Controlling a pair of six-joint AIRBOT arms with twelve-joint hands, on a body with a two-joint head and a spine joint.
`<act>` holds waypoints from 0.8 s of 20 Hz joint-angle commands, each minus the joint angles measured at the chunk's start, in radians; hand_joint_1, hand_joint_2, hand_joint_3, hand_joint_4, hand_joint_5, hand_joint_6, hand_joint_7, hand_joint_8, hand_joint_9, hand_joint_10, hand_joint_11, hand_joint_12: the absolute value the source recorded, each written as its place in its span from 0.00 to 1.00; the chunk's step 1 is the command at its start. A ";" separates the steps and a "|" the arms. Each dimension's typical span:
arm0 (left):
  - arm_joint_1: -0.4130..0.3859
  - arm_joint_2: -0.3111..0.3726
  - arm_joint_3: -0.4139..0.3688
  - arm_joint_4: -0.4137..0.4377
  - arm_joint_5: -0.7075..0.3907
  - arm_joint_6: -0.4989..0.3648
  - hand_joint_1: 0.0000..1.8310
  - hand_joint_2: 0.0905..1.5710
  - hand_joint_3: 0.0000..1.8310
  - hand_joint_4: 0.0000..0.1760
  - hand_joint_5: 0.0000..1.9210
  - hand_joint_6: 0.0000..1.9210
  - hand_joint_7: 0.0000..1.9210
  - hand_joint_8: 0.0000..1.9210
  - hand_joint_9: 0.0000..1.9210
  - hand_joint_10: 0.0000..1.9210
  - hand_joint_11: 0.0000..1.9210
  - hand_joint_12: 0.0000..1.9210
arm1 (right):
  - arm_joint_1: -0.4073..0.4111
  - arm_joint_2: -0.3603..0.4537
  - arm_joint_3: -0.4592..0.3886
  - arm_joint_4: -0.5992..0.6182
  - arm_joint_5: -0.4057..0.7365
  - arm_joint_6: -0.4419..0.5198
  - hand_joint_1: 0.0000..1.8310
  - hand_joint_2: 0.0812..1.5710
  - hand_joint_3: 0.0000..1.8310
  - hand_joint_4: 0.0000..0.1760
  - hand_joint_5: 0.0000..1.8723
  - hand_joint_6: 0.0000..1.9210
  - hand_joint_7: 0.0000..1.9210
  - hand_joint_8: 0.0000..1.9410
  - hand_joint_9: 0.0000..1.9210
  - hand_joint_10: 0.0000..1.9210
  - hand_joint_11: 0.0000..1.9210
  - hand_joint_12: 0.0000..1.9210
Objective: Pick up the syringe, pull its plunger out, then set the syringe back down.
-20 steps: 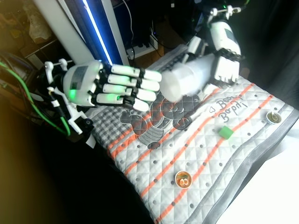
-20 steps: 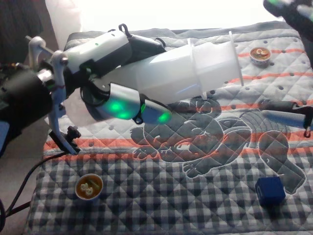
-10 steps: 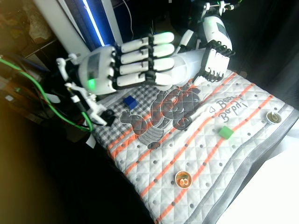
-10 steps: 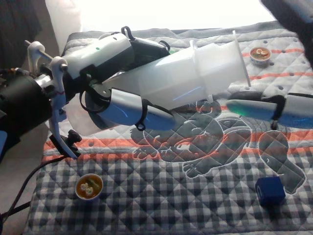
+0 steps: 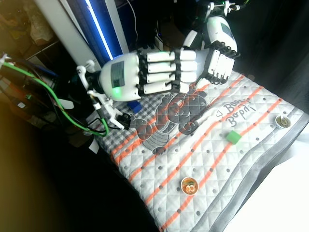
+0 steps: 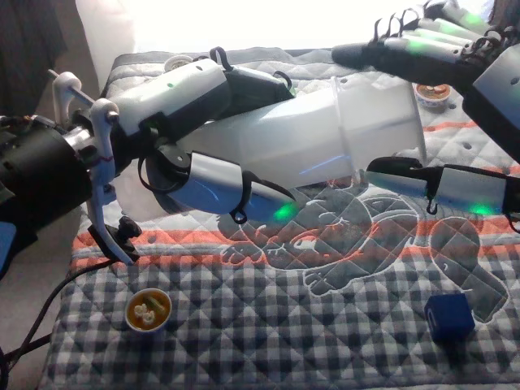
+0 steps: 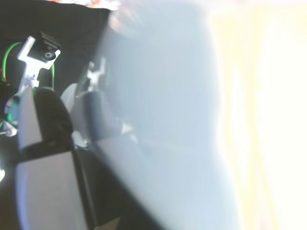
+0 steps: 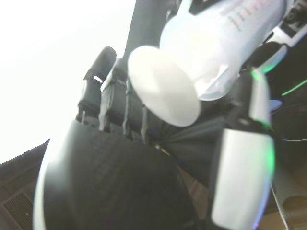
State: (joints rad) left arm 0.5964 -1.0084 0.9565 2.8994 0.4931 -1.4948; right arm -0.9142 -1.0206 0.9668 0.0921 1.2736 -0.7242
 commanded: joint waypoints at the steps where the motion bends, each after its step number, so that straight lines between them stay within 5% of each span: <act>1: -0.012 -0.004 -0.001 0.015 0.155 -0.024 0.64 0.74 0.00 0.04 0.46 0.59 0.42 0.69 0.29 0.75 0.14 1.00 | 0.014 -0.003 0.002 -0.014 0.103 -0.002 0.64 0.75 0.00 0.00 0.41 0.60 0.40 0.69 0.31 0.76 0.28 0.87; 3: -0.009 -0.003 0.001 0.009 0.156 -0.025 0.65 0.75 0.00 0.00 0.46 0.57 0.39 0.76 0.28 0.79 0.18 1.00 | 0.014 -0.002 0.003 -0.013 0.104 -0.002 0.64 0.78 0.00 0.00 0.39 0.65 0.40 0.79 0.33 0.90 0.32 0.99; 6: -0.002 0.000 0.005 -0.006 0.160 -0.025 0.65 0.74 0.00 0.00 0.47 0.58 0.41 0.69 0.29 0.70 0.14 1.00 | 0.014 -0.002 0.003 -0.013 0.106 -0.002 0.61 0.80 0.00 0.03 0.37 0.73 0.37 0.80 0.36 0.97 0.38 1.00; 8: 0.004 0.009 0.006 -0.021 0.165 -0.025 0.65 0.74 0.00 0.00 0.48 0.60 0.41 0.66 0.31 0.67 0.23 0.96 | 0.014 0.000 0.003 -0.012 0.117 -0.002 0.61 0.75 0.00 0.00 0.44 0.65 0.45 0.85 0.51 0.98 0.56 1.00; 10: 0.007 0.018 0.005 -0.027 0.170 -0.025 0.65 0.75 0.00 0.00 0.47 0.62 0.39 0.68 0.30 0.67 0.25 0.96 | 0.013 0.004 0.001 -0.009 0.126 -0.002 0.66 0.76 0.00 0.00 0.42 0.60 0.45 0.79 0.48 0.92 0.50 0.99; 12: 0.013 0.038 -0.002 -0.036 0.179 -0.025 0.65 0.74 0.00 0.00 0.47 0.57 0.40 0.72 0.34 0.72 0.32 0.95 | 0.007 0.020 -0.003 0.000 0.144 -0.002 0.65 0.76 0.00 0.00 0.40 0.66 0.46 0.68 0.43 0.72 0.40 0.87; 16: 0.022 0.071 -0.017 -0.044 0.194 -0.025 0.65 0.75 0.00 0.00 0.47 0.57 0.38 0.75 0.34 0.78 0.33 0.98 | -0.021 0.041 -0.004 0.041 0.181 -0.004 0.65 0.76 0.00 0.00 0.42 0.61 0.42 0.75 0.38 0.77 0.37 0.89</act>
State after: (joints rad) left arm 0.6277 -0.9634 0.9283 2.8899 0.5209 -1.5051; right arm -0.9390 -0.9947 0.9585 0.0978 1.3262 -0.7227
